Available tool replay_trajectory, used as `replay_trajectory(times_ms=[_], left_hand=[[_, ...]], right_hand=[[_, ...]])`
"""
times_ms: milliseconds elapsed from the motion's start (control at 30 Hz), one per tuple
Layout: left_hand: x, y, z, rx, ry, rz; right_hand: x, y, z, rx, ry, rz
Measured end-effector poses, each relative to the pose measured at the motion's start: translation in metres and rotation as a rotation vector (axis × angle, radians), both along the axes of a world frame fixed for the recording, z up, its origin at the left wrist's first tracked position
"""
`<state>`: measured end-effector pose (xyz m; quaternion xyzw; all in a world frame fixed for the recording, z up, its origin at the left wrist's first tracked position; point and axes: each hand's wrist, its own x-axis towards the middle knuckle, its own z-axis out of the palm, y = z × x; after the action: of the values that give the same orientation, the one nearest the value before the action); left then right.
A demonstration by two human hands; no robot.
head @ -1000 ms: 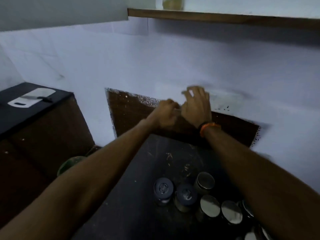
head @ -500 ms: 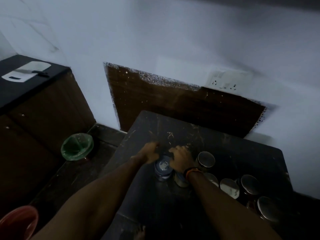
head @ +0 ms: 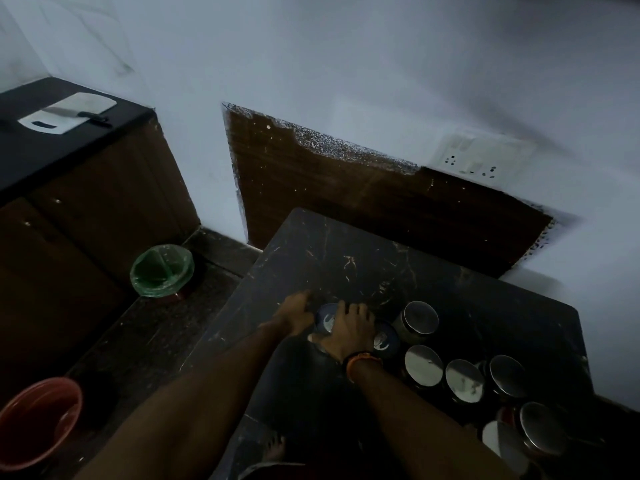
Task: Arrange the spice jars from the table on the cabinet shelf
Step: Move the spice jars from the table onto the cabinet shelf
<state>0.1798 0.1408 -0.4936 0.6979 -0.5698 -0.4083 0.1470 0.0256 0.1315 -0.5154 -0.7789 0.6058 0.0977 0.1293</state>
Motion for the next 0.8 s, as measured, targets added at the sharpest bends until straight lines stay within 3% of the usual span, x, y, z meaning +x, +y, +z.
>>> replay_trajectory(times_ms=[167,300,467,700,800], left_hand=[[0.007,-0.004,-0.004,0.026,0.142,0.189],[0.018,-0.015,-0.004,0.047,0.358,0.422],[0.021,-0.027,0.009,0.195,0.712,0.669],[0.002,-0.032,0.018,0.412,1.318,0.561],[-0.008,-0.038,0.030,0.420,1.536,0.474]], right_hand=[[-0.002,-0.006,0.002,-0.103,-0.066,0.007],[-0.001,-0.028,0.023,-0.057,-0.158,-0.030],[-0.005,-0.061,0.069,0.065,-0.511,-0.071],[-0.032,-0.083,0.138,0.134,-0.831,0.002],[-0.043,-0.089,0.153,0.136,-0.942,0.025]])
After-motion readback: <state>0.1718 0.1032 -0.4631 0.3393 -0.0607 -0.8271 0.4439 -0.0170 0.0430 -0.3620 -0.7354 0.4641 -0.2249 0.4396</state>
